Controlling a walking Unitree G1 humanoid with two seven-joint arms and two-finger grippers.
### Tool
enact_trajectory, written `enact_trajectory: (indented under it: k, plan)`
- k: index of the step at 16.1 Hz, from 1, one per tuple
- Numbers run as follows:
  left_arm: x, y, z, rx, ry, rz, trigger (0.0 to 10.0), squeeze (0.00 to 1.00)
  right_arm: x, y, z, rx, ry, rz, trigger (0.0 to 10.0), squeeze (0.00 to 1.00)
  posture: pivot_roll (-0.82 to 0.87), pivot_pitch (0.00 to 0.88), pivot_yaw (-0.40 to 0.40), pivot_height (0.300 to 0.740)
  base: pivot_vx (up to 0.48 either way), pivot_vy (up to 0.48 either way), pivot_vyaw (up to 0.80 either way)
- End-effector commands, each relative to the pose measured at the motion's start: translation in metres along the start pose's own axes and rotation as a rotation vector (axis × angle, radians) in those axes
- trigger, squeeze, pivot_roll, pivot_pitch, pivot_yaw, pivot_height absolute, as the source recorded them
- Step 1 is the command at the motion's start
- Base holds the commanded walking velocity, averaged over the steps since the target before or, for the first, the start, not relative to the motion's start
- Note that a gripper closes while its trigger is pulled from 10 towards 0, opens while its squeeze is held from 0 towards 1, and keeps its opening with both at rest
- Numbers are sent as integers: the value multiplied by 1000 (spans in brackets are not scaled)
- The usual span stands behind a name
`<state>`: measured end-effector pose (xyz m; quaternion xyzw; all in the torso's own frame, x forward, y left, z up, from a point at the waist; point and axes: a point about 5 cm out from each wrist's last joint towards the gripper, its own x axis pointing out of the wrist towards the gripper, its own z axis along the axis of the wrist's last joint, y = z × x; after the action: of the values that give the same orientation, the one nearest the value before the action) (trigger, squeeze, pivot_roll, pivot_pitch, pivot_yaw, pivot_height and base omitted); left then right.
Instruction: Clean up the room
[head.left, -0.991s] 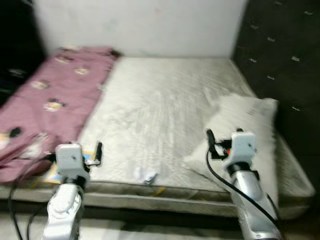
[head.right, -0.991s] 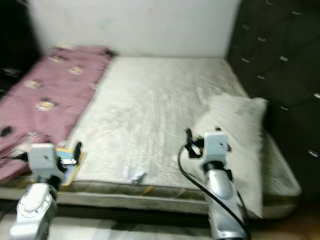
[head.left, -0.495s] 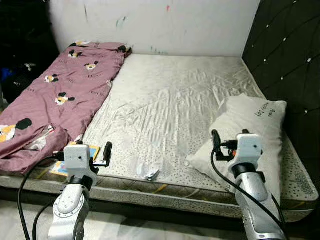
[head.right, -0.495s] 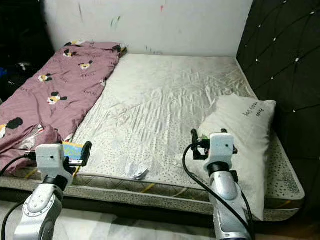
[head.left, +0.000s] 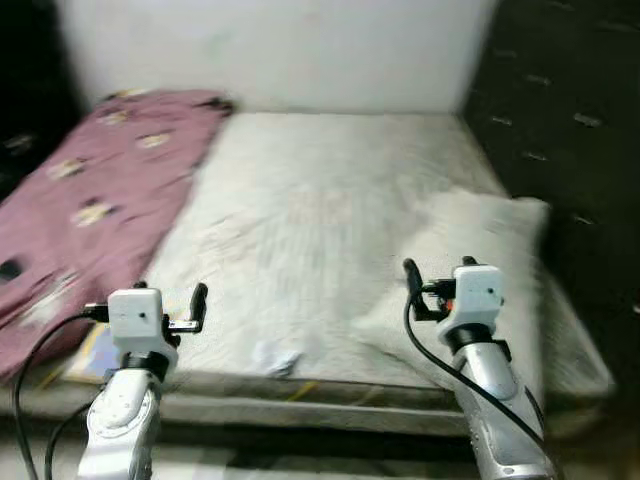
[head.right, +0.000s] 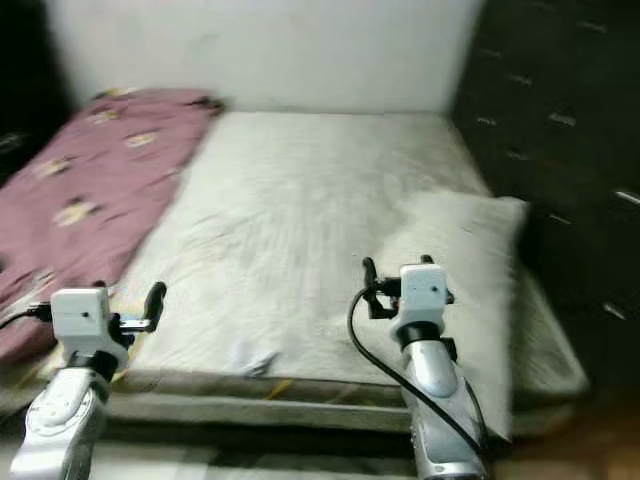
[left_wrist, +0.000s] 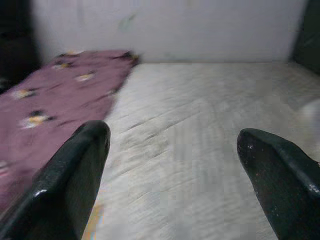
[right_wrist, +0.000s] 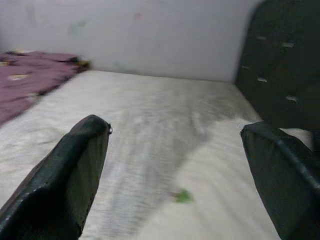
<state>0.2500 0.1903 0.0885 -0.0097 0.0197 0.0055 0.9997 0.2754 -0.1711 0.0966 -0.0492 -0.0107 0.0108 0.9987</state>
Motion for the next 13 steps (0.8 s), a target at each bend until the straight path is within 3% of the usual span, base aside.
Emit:
enact_trajectory:
  k: [1,6,11,13]
  plan:
    - [-1,0,1,5,1,-12,10000,0,4,-1,9,7,-41,-2,10000,0,24,0,-5,740,285,0,0]
    - [0,0,0,9,3,-7,10000,0,7,0,10,15,-37,0,10000,0,29,0,-9,740,271,0,0]
    - [3,1,-3,-13,26,24,10000,0,9,2,8,-83,-39,18,10000,0,32,0,-6,740,0,0,0]
    - [3,-1,-3,-16,24,0,10000,0,8,5,14,-107,-85,52,10000,0,28,0,-3,740,0,480,0]
